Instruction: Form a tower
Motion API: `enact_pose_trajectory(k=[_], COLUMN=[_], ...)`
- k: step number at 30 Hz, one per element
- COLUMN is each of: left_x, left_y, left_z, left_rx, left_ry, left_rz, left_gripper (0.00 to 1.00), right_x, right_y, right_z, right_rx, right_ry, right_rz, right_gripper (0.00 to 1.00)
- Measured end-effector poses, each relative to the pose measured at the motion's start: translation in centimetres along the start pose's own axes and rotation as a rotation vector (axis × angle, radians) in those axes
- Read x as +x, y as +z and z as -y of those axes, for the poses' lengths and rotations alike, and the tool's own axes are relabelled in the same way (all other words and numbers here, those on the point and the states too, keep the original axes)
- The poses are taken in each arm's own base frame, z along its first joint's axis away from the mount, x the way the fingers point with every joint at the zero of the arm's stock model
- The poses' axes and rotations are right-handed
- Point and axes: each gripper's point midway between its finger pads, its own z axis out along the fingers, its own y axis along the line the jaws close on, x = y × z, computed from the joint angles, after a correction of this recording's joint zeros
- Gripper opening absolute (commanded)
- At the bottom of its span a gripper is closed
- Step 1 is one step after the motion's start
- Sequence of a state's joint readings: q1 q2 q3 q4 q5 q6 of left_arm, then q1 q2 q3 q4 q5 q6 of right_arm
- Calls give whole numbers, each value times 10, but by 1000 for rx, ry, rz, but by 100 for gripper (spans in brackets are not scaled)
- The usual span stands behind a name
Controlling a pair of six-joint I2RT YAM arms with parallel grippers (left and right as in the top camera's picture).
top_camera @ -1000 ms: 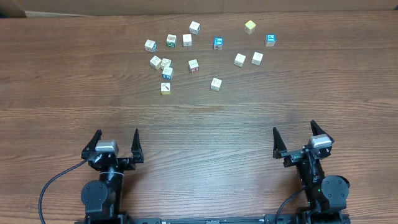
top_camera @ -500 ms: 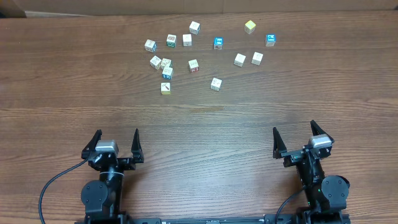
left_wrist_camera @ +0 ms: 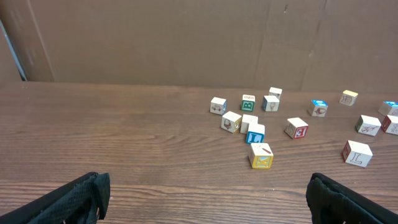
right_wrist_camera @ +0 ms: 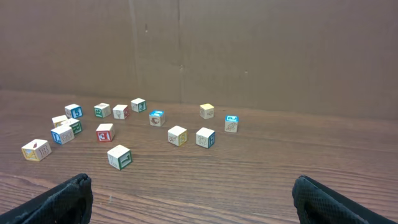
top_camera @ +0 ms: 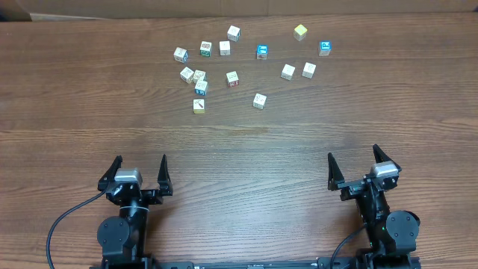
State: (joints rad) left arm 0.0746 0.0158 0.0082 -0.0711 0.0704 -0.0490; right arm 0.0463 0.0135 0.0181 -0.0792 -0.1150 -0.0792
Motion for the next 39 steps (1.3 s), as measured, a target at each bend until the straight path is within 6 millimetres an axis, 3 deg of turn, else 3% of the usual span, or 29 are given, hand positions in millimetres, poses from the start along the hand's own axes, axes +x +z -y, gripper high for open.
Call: enact_pose_trajectory(k=[11, 18, 22, 26, 29, 31, 35, 39], left_x=[-1, -33, -77, -145, -206, -234, -281, -308], left_y=[0, -3, -17, -44, -69, -75, -69, -50], left_z=[0, 6, 9, 12, 14, 15, 18, 21], left_rx=[1, 30, 38, 36, 29, 26, 26, 23], left_ry=[-3, -42, -49, -50, -47, -47, -54, -70], left_rz=[5, 108, 190, 326, 424, 428, 322, 122], left_gripper=[99, 99, 99, 99, 99, 99, 99, 100], right_x=[0, 0, 0, 0, 0, 0, 0, 0], right_y=[0, 0, 0, 0, 0, 0, 0, 0], right_z=[0, 0, 0, 0, 0, 0, 0, 0], right_rx=[0, 0, -1, 0, -1, 0, 0, 0], right_ry=[0, 0, 0, 0, 0, 0, 0, 0], right_rz=[0, 0, 0, 1, 0, 0, 1, 2], right_gripper=[100, 100, 100, 100, 100, 100, 100, 100])
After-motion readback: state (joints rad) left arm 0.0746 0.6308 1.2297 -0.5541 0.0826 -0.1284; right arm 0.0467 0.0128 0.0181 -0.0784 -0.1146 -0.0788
